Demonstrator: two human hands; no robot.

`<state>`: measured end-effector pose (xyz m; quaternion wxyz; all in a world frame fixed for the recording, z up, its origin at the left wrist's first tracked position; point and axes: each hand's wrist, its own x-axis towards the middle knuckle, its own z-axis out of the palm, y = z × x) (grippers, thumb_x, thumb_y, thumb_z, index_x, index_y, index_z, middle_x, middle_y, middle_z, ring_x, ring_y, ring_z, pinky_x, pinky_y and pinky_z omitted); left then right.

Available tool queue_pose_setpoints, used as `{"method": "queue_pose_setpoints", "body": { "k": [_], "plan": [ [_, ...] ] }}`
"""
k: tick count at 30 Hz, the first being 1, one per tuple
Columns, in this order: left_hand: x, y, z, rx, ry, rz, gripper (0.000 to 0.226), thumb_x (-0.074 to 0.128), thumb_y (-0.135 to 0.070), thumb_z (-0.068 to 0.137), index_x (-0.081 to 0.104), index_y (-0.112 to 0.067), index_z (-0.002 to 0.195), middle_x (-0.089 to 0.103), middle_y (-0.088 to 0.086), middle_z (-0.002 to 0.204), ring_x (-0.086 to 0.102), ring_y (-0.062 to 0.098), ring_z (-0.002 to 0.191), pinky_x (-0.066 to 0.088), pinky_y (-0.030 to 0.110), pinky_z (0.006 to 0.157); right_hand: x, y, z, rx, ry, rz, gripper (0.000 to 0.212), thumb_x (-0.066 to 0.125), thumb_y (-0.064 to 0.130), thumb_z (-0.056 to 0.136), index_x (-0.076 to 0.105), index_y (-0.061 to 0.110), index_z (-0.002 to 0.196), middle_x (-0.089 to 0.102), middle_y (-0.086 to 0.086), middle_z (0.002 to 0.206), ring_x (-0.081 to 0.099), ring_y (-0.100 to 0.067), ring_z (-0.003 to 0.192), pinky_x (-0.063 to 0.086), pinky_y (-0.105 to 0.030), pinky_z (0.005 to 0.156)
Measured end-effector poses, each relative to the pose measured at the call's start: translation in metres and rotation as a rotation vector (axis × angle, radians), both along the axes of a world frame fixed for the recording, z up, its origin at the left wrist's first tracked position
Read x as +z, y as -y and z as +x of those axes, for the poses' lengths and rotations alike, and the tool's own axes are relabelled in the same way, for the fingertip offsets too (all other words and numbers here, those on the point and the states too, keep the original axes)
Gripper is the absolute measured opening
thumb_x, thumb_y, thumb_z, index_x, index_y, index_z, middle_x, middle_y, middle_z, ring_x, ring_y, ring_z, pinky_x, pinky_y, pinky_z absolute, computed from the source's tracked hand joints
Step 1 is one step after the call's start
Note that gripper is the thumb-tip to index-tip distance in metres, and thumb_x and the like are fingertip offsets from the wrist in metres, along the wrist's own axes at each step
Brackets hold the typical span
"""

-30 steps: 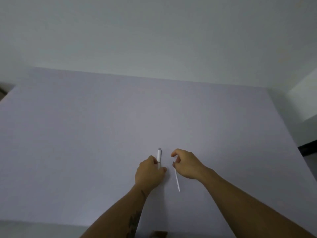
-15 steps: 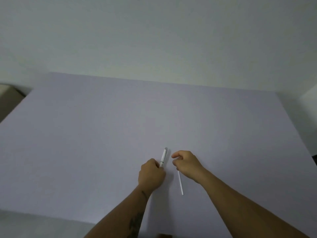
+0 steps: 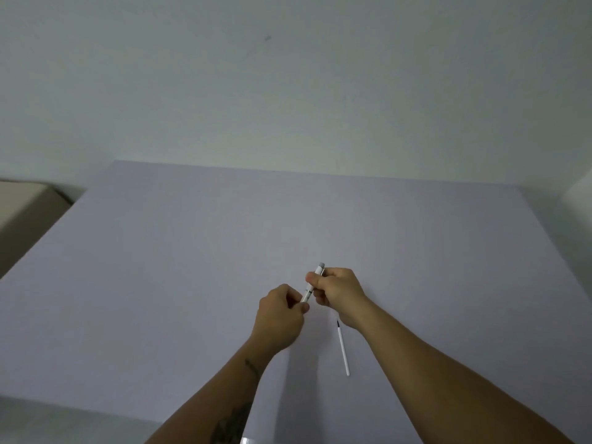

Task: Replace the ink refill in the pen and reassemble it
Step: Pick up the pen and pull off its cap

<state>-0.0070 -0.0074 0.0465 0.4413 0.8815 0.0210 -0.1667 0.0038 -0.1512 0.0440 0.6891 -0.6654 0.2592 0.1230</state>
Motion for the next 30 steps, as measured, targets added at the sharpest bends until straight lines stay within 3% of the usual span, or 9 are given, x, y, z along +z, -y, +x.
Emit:
{"method": "queue_pose_setpoints", "body": {
  "k": [6,10,12,14,16,18,20,23,30],
  "plan": [
    [0.011,-0.005,0.013,-0.001,-0.002,0.033,0.002,0.064,-0.015,0.089,0.064,-0.014,0.087,0.063,0.002,0.076,0.054,0.013,0.06,0.045,0.024,0.054,0.0,-0.007,0.012,-0.117,-0.04,0.155,0.014,0.07,0.01,0.089,0.071,-0.002,0.082,0.065,-0.008,0.067,0.056,-0.018,0.059,0.055,-0.028,0.064],
    [0.002,-0.021,0.006,0.006,-0.116,0.103,0.005,0.064,-0.018,0.088,0.065,-0.013,0.087,0.064,0.002,0.079,0.057,0.014,0.061,0.046,0.025,0.052,-0.003,0.007,0.028,-0.449,-0.045,0.218,0.014,0.067,0.0,0.088,0.064,0.002,0.074,0.064,-0.011,0.068,0.055,-0.016,0.056,0.049,-0.021,0.047],
    [-0.004,-0.029,-0.001,0.036,-0.168,0.083,0.005,0.065,-0.018,0.088,0.065,-0.013,0.087,0.066,0.004,0.082,0.06,0.016,0.064,0.048,0.025,0.053,-0.003,0.026,0.036,-0.355,-0.037,0.083,0.006,0.066,-0.001,0.087,0.065,0.004,0.085,0.064,-0.014,0.075,0.057,-0.017,0.059,0.05,-0.023,0.05],
    [-0.008,-0.029,-0.003,0.071,-0.182,0.041,0.005,0.064,-0.018,0.089,0.065,-0.014,0.087,0.068,0.007,0.086,0.067,0.022,0.073,0.054,0.028,0.058,-0.003,0.035,0.035,-0.132,-0.069,-0.089,0.021,0.069,0.0,0.083,0.061,0.008,0.101,0.068,-0.013,0.078,0.064,-0.018,0.059,0.052,-0.027,0.052],
    [-0.007,-0.025,-0.001,0.088,-0.176,0.003,0.004,0.062,-0.019,0.089,0.064,-0.015,0.088,0.069,0.008,0.088,0.07,0.026,0.081,0.057,0.031,0.063,-0.009,0.032,0.03,0.101,-0.085,-0.407,0.029,0.073,0.007,0.078,0.059,0.014,0.102,0.068,-0.01,0.085,0.07,-0.02,0.065,0.053,-0.027,0.053],
    [-0.007,-0.021,0.001,0.101,-0.178,-0.024,0.004,0.061,-0.018,0.089,0.063,-0.016,0.087,0.069,0.008,0.089,0.071,0.027,0.083,0.057,0.032,0.065,-0.02,0.022,0.024,0.239,-0.064,-0.638,0.025,0.072,0.012,0.074,0.061,0.02,0.095,0.066,-0.007,0.091,0.069,-0.025,0.078,0.057,-0.031,0.063],
    [-0.007,-0.022,0.002,0.116,-0.191,-0.04,0.005,0.059,-0.015,0.089,0.063,-0.017,0.086,0.07,0.009,0.089,0.07,0.027,0.083,0.057,0.031,0.066,-0.032,0.013,0.017,0.286,-0.078,-0.71,0.022,0.066,0.013,0.074,0.061,0.023,0.093,0.064,-0.005,0.093,0.065,-0.027,0.081,0.054,-0.032,0.068],
    [-0.011,-0.027,-0.001,0.168,-0.23,-0.076,0.009,0.057,-0.009,0.086,0.063,-0.015,0.086,0.07,0.013,0.089,0.067,0.026,0.076,0.058,0.036,0.07,-0.046,0.003,0.006,0.37,-0.122,-0.785,0.023,0.057,0.014,0.071,0.058,0.022,0.093,0.062,-0.005,0.096,0.058,-0.025,0.077,0.042,-0.026,0.061],
    [-0.022,-0.04,-0.015,0.197,-0.3,-0.116,0.013,0.058,-0.004,0.083,0.065,-0.013,0.089,0.07,0.012,0.087,0.064,0.025,0.075,0.058,0.04,0.073,-0.059,-0.012,-0.002,0.416,-0.117,-0.884,0.027,0.053,0.011,0.074,0.047,0.015,0.1,0.05,-0.002,0.09,0.054,-0.029,0.079,0.039,-0.031,0.062]
  ]
}}
